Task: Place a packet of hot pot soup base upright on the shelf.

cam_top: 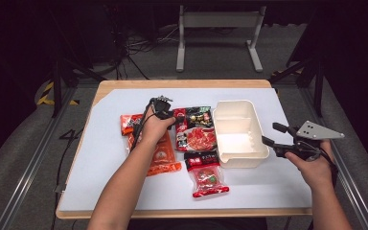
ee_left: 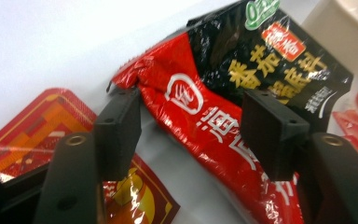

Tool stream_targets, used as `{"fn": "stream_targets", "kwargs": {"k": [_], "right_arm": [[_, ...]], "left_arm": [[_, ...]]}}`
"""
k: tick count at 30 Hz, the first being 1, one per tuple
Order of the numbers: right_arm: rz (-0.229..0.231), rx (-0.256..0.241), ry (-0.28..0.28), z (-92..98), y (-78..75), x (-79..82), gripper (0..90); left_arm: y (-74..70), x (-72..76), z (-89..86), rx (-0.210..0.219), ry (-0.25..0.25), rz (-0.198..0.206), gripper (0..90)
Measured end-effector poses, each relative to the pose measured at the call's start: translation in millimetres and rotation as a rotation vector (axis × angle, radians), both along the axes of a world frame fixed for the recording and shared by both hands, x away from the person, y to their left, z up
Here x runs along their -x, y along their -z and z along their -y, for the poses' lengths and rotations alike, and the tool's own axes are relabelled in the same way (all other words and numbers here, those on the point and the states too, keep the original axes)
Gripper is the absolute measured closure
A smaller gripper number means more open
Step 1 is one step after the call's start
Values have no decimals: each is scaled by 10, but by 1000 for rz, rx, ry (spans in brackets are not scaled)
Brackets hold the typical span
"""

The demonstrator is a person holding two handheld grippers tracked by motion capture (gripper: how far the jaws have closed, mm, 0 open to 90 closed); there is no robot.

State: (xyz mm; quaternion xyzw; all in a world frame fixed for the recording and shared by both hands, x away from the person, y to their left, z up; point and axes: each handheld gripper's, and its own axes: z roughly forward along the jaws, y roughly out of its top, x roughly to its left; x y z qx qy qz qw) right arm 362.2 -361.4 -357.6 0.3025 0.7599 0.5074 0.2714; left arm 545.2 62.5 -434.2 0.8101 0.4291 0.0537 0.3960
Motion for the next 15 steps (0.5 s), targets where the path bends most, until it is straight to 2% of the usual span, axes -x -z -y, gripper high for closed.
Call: {"fn": "stream_targets", "kwargs": {"k": [1, 3, 6, 11, 12, 13, 15], "right_arm": [[-2, -2, -2, -4, 1, 0, 334], [-2, 0, -4, -10, 2, 0, 333], [-2, 3, -2, -14, 2, 0, 332], [-3, 4, -1, -18, 5, 0, 331], [-3, 7, -2, -17, 6, -1, 332], [-3, 7, -2, -19, 6, 1, 332], [-3, 6, -3, -19, 2, 6, 331]], "left_arm": [[1, -4, 2, -12, 2, -9, 429], [11, -5, 9, -7, -1, -31, 459], [18, -9, 12, -6, -1, -41, 487], [32, -8, 19, 2, -3, -72, 557], [40, -1, 17, 19, 0, -92, 557], [57, 14, 17, 36, -5, -114, 665], [55, 27, 20, 39, -16, -121, 692]]}}
